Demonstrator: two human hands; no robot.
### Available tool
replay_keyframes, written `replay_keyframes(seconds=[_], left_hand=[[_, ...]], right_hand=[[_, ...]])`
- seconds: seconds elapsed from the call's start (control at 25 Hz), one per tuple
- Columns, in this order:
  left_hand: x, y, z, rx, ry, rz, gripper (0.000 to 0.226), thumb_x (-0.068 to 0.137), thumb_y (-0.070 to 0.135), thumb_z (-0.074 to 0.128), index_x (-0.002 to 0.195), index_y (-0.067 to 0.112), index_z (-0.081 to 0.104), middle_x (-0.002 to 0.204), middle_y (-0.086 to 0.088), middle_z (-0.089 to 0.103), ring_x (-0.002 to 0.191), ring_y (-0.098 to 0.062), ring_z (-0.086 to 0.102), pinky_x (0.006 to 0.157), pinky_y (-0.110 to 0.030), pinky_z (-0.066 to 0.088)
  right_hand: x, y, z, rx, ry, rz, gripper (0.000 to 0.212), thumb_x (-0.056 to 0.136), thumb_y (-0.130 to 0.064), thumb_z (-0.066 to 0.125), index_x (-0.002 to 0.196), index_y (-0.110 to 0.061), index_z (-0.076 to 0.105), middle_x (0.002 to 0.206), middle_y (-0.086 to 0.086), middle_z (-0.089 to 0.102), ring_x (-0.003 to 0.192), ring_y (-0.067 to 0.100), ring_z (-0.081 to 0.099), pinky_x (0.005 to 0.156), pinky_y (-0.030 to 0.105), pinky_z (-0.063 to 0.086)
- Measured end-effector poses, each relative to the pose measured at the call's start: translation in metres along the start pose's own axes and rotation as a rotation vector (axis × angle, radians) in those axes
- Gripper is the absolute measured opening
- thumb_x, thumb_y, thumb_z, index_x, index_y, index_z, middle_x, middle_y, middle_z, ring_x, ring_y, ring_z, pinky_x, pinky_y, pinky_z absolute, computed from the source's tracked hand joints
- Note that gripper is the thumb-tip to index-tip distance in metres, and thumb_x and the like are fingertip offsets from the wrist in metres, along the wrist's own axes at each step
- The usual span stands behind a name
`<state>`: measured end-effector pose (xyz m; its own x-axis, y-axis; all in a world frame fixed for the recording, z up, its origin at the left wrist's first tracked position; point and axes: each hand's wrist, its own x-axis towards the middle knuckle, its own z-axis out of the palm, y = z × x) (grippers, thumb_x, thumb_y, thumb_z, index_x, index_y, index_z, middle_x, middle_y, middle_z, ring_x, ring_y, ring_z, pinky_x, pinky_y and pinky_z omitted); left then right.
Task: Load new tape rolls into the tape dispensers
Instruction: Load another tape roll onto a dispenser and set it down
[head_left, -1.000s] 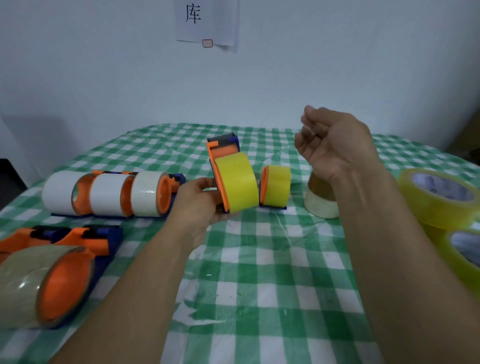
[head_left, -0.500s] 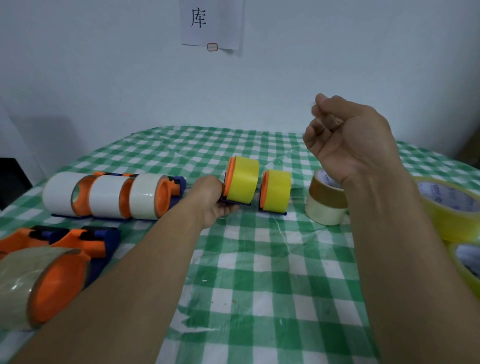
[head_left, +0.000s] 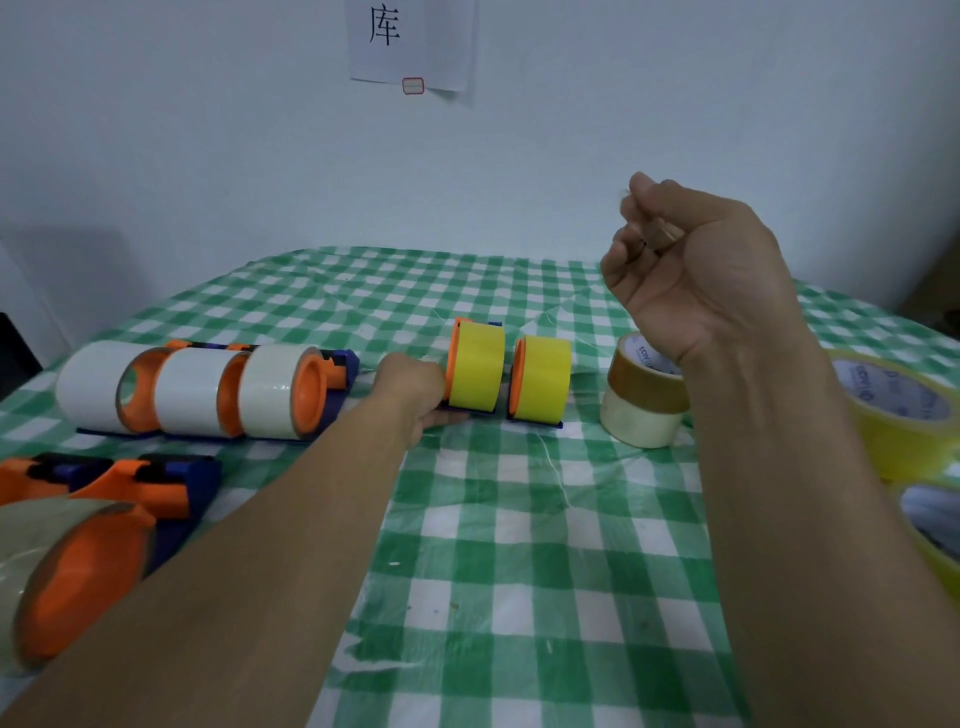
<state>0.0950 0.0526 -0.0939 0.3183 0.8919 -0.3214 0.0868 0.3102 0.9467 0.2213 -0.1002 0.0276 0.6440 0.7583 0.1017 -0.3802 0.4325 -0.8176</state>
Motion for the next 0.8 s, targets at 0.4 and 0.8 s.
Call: replay_keyframes(seconds=[0.4, 0.8], left_hand=[[0.0025, 0.0018, 0.0074, 0.118, 0.023, 0.016, 0.019, 0.097, -0.007, 0.052, 0.115, -0.003, 0.056, 0.11, -0.021, 0.067, 0.087, -0.035, 0.071, 0.05, -0.041, 0.061], [-0.0046, 0.0077, 0.0062, 0.118, 0.003, -0.003, 0.013, 0.1, -0.005, 0.047, 0.095, 0.002, 0.057, 0.107, -0.021, 0.067, 0.08, -0.03, 0.068, 0.04, -0.033, 0.056]], right_hand=[[0.0009, 0.002, 0.0014, 0.009, -0.011, -0.004, 0.019, 0.088, -0.006, 0.072, 0.1, -0.009, 0.058, 0.071, 0.004, 0.067, 0.059, 0.012, 0.054, 0.056, 0.023, 0.05], [0.0, 0.0036, 0.0019, 0.004, -0.013, -0.001, 0.015, 0.088, -0.007, 0.072, 0.098, -0.009, 0.062, 0.071, 0.003, 0.068, 0.058, 0.012, 0.056, 0.055, 0.023, 0.05]])
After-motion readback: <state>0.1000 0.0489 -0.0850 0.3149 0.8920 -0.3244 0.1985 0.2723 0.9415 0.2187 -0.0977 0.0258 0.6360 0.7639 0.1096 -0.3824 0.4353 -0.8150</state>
